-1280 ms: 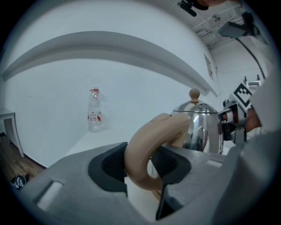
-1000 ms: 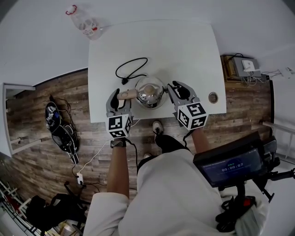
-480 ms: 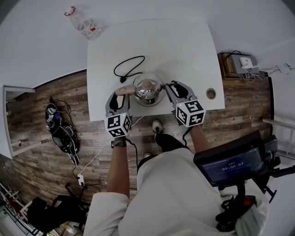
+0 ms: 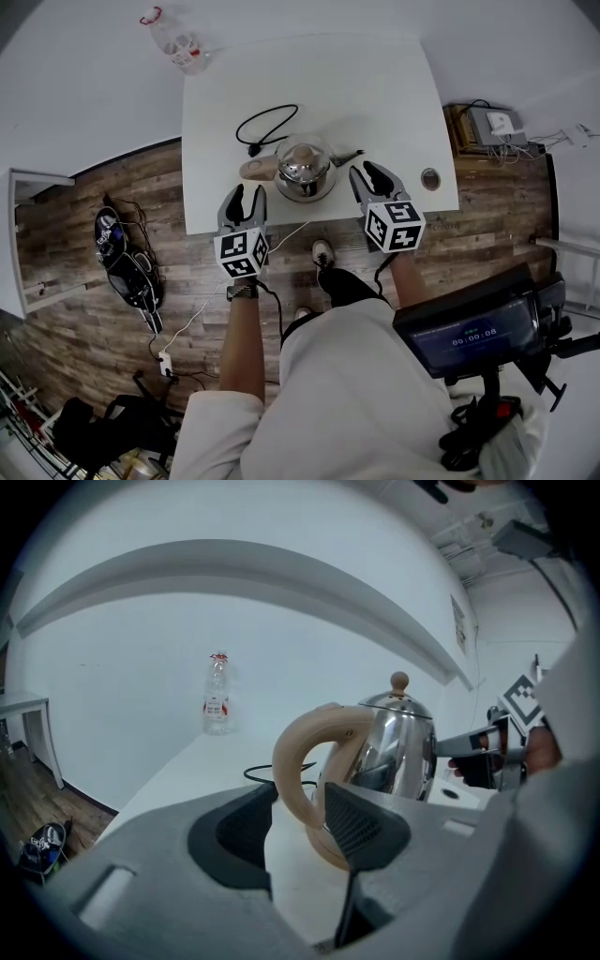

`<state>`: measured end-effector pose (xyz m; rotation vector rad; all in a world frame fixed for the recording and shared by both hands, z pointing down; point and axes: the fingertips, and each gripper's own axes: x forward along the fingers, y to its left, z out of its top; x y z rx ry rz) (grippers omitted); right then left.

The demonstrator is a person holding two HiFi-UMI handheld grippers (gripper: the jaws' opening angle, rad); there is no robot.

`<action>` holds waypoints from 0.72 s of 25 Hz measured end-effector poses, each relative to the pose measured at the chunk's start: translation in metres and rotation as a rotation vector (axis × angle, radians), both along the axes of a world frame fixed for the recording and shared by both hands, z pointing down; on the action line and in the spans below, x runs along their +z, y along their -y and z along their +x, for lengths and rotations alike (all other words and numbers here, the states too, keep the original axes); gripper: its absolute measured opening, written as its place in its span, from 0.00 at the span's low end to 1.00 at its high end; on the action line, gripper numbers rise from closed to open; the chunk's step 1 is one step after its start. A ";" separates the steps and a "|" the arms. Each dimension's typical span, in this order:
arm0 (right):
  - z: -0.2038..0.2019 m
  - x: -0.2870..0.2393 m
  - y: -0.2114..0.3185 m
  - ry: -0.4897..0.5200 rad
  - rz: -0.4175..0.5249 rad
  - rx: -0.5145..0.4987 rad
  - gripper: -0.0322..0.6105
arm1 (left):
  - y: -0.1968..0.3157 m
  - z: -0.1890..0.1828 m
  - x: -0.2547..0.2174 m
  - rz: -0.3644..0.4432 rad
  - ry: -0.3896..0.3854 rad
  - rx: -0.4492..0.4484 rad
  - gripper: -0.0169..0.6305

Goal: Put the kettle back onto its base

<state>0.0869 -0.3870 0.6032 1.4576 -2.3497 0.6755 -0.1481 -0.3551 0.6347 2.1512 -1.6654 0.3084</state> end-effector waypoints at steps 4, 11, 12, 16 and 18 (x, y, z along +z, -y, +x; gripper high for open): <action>0.006 -0.005 -0.018 0.007 -0.021 0.057 0.23 | -0.018 -0.003 -0.004 -0.008 -0.001 0.018 0.27; 0.007 -0.034 -0.074 -0.036 0.005 0.101 0.14 | -0.066 0.000 -0.032 0.033 0.035 0.043 0.13; 0.006 -0.038 -0.082 -0.056 0.015 0.109 0.13 | -0.074 0.000 -0.037 0.043 0.056 0.050 0.12; 0.000 -0.063 -0.117 -0.128 0.087 0.108 0.10 | -0.107 0.008 -0.068 0.104 0.101 0.071 0.04; -0.007 -0.082 -0.133 -0.152 0.148 0.087 0.10 | -0.121 0.015 -0.088 0.145 0.096 0.090 0.04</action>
